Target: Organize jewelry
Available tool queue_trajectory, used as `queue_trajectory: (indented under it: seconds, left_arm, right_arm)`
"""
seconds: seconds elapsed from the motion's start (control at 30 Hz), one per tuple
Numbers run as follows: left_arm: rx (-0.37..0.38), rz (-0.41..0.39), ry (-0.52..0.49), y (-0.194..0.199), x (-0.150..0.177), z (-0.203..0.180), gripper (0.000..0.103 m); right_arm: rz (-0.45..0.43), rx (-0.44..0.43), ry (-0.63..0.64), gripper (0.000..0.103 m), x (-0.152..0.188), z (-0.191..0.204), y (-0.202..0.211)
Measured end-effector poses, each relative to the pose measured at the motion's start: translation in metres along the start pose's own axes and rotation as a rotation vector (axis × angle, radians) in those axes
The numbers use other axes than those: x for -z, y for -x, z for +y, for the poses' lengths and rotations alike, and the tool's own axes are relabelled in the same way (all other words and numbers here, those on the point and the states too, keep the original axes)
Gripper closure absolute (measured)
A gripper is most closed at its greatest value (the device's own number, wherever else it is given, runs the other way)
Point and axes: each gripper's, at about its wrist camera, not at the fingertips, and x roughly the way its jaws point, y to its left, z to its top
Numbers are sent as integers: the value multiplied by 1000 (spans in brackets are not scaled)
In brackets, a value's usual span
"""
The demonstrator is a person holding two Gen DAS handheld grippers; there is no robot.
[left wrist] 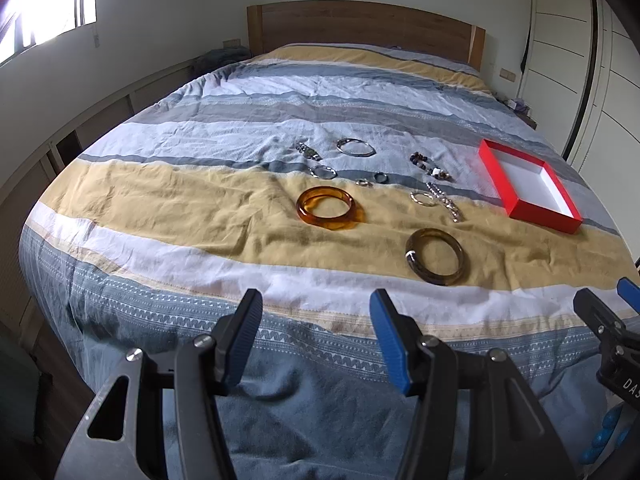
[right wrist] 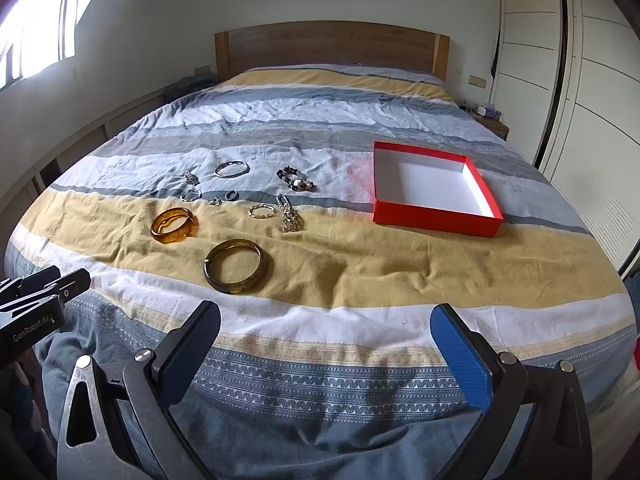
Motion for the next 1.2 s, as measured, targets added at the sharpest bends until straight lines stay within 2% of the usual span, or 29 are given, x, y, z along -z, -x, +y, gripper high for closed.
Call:
queue_trajectory:
  seconds: [0.2, 0.53, 0.67, 0.8, 1.2]
  left_arm:
    - [-3, -9, -9, 8, 0, -4, 49]
    - [-2, 28, -1, 2, -2, 4, 49]
    - [-7, 29, -11, -3, -3, 6, 49]
    - [-19, 36, -20, -12, -4, 7, 49]
    - [-39, 56, -10, -44, -12, 11, 49]
  right_arm:
    - [-10, -25, -4, 0, -1, -1, 9]
    - [12, -48, 11, 1, -1, 5, 1]
    - [27, -61, 14, 12, 1, 7, -10]
    - [45, -71, 11, 17, 1, 9, -22]
    - [114, -140, 6, 52, -5, 15, -65]
